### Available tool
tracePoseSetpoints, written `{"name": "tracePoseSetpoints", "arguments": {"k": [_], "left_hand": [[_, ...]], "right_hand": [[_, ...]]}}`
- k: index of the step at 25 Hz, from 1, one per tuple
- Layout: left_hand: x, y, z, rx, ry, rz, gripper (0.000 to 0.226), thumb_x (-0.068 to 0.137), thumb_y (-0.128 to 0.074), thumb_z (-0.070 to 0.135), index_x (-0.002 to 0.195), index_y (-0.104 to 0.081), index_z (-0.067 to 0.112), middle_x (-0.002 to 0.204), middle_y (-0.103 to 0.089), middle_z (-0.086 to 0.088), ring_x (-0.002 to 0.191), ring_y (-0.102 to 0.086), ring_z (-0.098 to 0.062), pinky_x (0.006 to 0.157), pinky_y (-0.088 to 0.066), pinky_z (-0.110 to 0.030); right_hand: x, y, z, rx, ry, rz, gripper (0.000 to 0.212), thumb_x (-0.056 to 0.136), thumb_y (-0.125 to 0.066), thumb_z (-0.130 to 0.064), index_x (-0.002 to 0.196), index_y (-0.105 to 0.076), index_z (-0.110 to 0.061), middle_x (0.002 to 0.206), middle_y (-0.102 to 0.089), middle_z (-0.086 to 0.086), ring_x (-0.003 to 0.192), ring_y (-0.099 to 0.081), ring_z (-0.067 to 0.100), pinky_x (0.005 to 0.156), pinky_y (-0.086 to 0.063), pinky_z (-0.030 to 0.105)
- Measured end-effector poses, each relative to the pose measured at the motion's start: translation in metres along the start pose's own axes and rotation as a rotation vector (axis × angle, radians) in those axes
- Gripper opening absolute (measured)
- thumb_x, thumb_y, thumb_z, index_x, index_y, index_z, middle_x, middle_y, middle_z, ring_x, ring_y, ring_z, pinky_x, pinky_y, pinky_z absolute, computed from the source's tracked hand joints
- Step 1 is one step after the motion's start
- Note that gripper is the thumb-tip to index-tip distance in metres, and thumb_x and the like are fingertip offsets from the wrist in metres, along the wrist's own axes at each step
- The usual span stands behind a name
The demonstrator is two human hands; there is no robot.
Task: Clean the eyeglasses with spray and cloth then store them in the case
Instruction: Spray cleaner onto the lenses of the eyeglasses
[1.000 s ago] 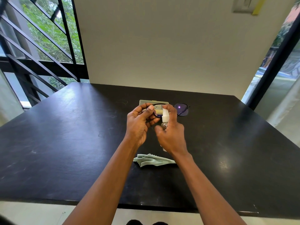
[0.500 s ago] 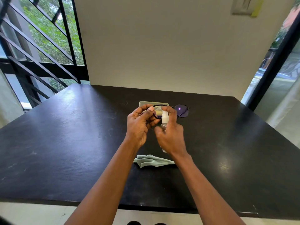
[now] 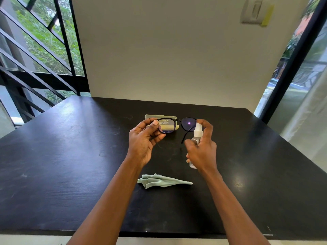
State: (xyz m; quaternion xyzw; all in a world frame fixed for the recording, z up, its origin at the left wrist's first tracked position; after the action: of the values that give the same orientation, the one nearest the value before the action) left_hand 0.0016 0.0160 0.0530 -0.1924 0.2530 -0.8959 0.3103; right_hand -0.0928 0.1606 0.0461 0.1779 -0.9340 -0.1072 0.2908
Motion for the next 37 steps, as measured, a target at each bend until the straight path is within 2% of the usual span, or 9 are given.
{"name": "tracePoseSetpoints", "arguments": {"k": [7, 13, 16, 21, 25, 28, 33, 37], "left_hand": [[0.0, -0.001, 0.001, 0.0, 0.011, 0.021, 0.012, 0.088, -0.054, 0.01, 0.094, -0.065, 0.011, 0.07, -0.07, -0.004, 0.065, -0.067, -0.013, 0.06, -0.059, -0.025], [0.004, 0.001, 0.001, -0.023, 0.031, 0.039, 0.012, 0.088, -0.054, 0.009, 0.094, -0.064, 0.008, 0.068, -0.07, -0.005, 0.063, -0.067, -0.013, 0.057, -0.058, -0.023], [0.005, 0.002, 0.0, -0.037, 0.046, 0.055, 0.011, 0.088, -0.055, 0.008, 0.093, -0.064, 0.008, 0.067, -0.07, -0.005, 0.061, -0.067, -0.013, 0.056, -0.057, -0.022], [0.008, 0.0, -0.001, -0.053, 0.065, 0.075, 0.011, 0.087, -0.055, 0.008, 0.092, -0.065, 0.009, 0.067, -0.07, -0.005, 0.061, -0.067, -0.012, 0.057, -0.058, -0.023], [0.008, 0.001, 0.001, -0.056, 0.07, 0.095, 0.011, 0.088, -0.055, 0.008, 0.09, -0.066, 0.01, 0.068, -0.071, -0.006, 0.062, -0.068, -0.013, 0.054, -0.057, -0.022], [0.008, 0.002, 0.004, -0.06, 0.06, 0.103, 0.011, 0.088, -0.055, 0.007, 0.087, -0.066, 0.01, 0.065, -0.071, -0.004, 0.06, -0.068, -0.012, 0.056, -0.058, -0.023], [0.007, 0.002, 0.005, -0.054, 0.062, 0.097, 0.012, 0.088, -0.054, 0.008, 0.086, -0.066, 0.011, 0.068, -0.071, -0.005, 0.062, -0.069, -0.013, 0.056, -0.058, -0.023], [0.005, 0.005, 0.007, -0.057, 0.062, 0.099, 0.012, 0.088, -0.054, 0.008, 0.087, -0.066, 0.01, 0.07, -0.072, -0.006, 0.063, -0.069, -0.014, 0.056, -0.058, -0.023]], "right_hand": [[0.002, 0.001, 0.006, 0.006, 0.006, -0.037, 0.058, 0.081, -0.057, -0.004, 0.116, -0.029, -0.039, 0.072, -0.055, 0.011, 0.047, -0.056, 0.016, 0.044, -0.049, 0.023], [0.007, 0.015, 0.022, 0.086, 0.019, 0.087, 0.066, 0.078, -0.06, -0.001, 0.118, -0.031, -0.044, 0.078, -0.054, 0.008, 0.048, -0.057, 0.017, 0.041, -0.048, 0.019], [0.011, 0.032, 0.045, 0.039, 0.066, 0.128, 0.072, 0.079, -0.057, 0.002, 0.125, -0.026, -0.043, 0.084, -0.051, 0.004, 0.058, -0.057, 0.018, 0.05, -0.052, 0.018], [0.025, 0.048, 0.088, -0.1, 0.115, 0.099, 0.081, 0.077, -0.052, 0.015, 0.127, -0.017, -0.038, 0.103, -0.043, 0.012, 0.072, -0.048, 0.015, 0.063, -0.044, 0.005], [0.029, 0.052, 0.115, -0.141, 0.088, 0.055, 0.084, 0.076, -0.054, 0.014, 0.128, -0.015, -0.04, 0.11, -0.038, 0.009, 0.084, -0.046, 0.021, 0.071, -0.042, 0.012], [0.03, 0.052, 0.124, -0.136, 0.086, 0.06, 0.085, 0.076, -0.055, 0.013, 0.128, -0.016, -0.041, 0.11, -0.039, 0.009, 0.084, -0.046, 0.02, 0.071, -0.041, 0.015], [0.028, 0.049, 0.125, -0.133, 0.105, 0.064, 0.088, 0.074, -0.056, 0.014, 0.128, -0.016, -0.043, 0.114, -0.04, 0.017, 0.09, -0.046, 0.023, 0.072, -0.042, 0.017], [0.028, 0.048, 0.12, -0.135, 0.118, 0.063, 0.089, 0.073, -0.056, 0.016, 0.127, -0.017, -0.043, 0.116, -0.038, 0.016, 0.096, -0.046, 0.026, 0.076, -0.042, 0.022]]}}
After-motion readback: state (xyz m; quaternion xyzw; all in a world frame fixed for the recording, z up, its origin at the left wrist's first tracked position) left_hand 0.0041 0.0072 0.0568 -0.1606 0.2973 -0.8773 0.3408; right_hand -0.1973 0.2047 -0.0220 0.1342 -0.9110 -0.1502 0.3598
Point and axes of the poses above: each hand's wrist, its own x-axis towards the middle knuckle, its own y-axis out of the back of the hand, z = x × y, the point moved 3 cm from there along x, towards the middle knuckle
